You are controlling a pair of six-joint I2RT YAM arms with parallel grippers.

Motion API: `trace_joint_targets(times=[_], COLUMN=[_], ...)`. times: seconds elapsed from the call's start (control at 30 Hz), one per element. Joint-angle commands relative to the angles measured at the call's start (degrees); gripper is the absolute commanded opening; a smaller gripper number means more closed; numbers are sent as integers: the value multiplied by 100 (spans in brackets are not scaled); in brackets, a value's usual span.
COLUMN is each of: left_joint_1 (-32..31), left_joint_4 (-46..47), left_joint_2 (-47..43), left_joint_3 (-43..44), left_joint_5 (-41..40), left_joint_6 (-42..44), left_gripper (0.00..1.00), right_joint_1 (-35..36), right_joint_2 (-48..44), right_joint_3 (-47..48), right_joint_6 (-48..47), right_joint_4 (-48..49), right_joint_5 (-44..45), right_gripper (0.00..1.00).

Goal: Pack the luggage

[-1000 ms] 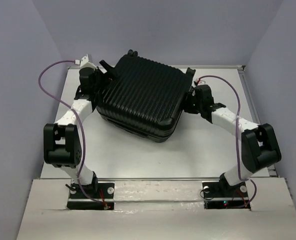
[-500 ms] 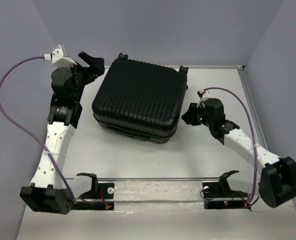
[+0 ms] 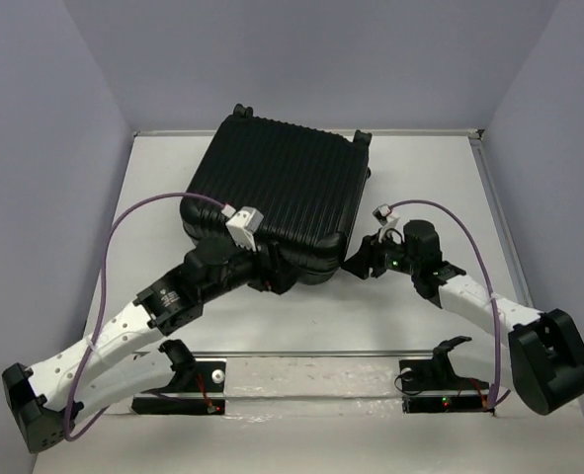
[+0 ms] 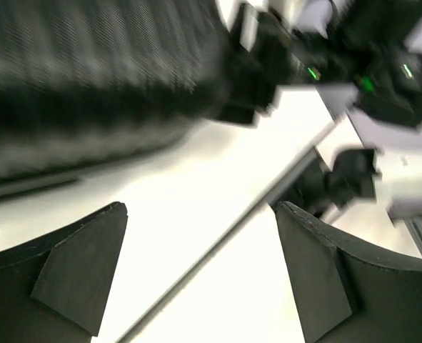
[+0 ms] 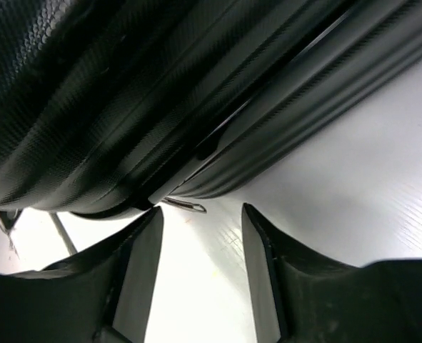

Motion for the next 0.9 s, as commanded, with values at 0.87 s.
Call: trace_joint_targets(times=[0.87], left_joint_1=[-919], left_joint_4=[1370], left_joint_2=[1982], left_joint_3=[100], left_joint_5=[-2514], left_joint_6=[68], left_gripper=[99], right_joint_1=[387], right_joint_2=[1187], right_joint_3=[-571], right_joint_6=[550], right_joint_4=[3869], right_joint_5=[-750], right_gripper=[29])
